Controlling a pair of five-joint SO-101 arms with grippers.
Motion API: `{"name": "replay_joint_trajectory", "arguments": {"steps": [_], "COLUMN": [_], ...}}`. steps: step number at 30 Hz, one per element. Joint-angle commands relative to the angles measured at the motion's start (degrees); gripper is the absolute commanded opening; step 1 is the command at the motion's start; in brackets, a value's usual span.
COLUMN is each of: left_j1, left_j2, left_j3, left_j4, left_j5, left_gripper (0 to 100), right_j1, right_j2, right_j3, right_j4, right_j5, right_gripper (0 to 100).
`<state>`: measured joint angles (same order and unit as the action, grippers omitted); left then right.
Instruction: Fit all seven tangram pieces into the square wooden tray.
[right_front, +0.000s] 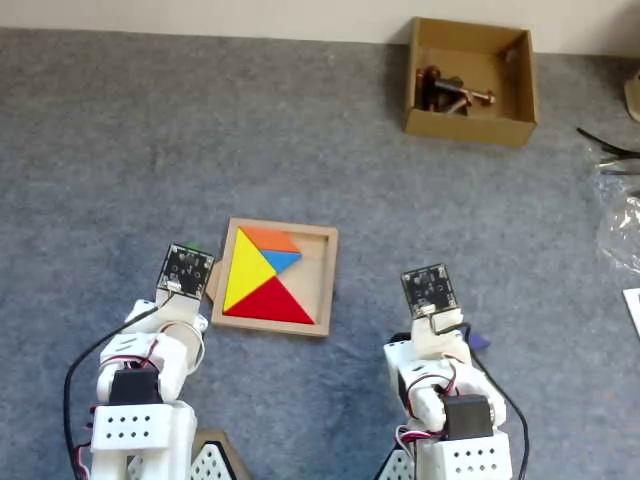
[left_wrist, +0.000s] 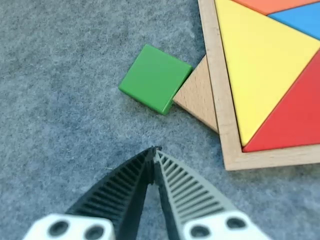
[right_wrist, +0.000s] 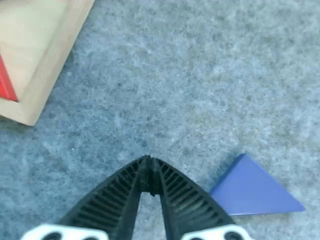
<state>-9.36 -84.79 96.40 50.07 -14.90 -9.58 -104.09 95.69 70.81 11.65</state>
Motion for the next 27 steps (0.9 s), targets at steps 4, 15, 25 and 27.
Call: {"name": "replay_joint_trajectory", "arguments": {"steps": [4, 15, 25, 27], "left_j1": [0.66, 0.66, 0.66, 0.66], "left_j2": [-0.84, -0.84, -0.84, -0.84], "left_j3": [1.27, 1.27, 1.27, 1.27], "left_j4": [0.18, 0.18, 0.18, 0.18], "left_j5": [-0.44, -0.44, -0.44, -0.44], "left_gripper": [1, 1, 1, 1], "right_j1": [-0.31, 1.63, 13.32, 14.55], "right_j2": [-0.75, -0.75, -0.22, -0.13], "right_j3": [7.60, -1.89, -14.90, -16.31], "right_j4": [-1.45, -1.19, -1.10, 1.01], "right_j5": [-0.35, 16.97, 17.76, 17.76], "right_gripper": [0.9, 0.9, 1.0, 1.0]}}
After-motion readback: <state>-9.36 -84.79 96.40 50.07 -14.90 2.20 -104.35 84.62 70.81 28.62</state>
